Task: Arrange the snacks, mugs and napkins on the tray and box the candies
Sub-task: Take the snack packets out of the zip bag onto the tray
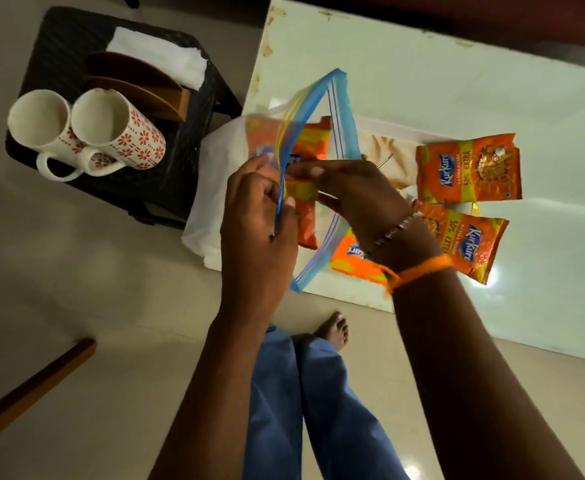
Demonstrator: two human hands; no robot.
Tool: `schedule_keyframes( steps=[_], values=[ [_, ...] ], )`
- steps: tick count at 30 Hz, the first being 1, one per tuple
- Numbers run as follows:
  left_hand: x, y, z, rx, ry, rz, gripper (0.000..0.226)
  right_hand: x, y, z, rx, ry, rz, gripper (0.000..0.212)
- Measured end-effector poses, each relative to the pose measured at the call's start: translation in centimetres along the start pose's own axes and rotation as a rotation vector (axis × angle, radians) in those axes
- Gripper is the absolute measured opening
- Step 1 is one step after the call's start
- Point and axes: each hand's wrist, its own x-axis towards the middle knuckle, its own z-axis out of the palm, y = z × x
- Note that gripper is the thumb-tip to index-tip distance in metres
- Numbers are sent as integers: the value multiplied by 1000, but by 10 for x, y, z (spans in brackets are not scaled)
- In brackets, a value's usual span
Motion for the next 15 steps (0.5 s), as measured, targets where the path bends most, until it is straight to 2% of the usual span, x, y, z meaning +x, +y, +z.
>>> schedule_keyframes(
  steps=[4, 6, 11, 15],
  values=[
    [11, 8, 21, 34, -25, 1, 23, -29, -6, -58, 143, -33, -53, 30],
    [14, 9, 33, 80, -45, -11, 21, -32, -7, -81, 251, 71, -24, 34],
    [13, 11, 47, 173, -60, -38, 14, -24, -2, -117, 502, 331, -17, 18],
    [14, 6, 41, 211, -23, -66, 9, -7, -2, -133, 672, 484, -12, 20]
  ],
)
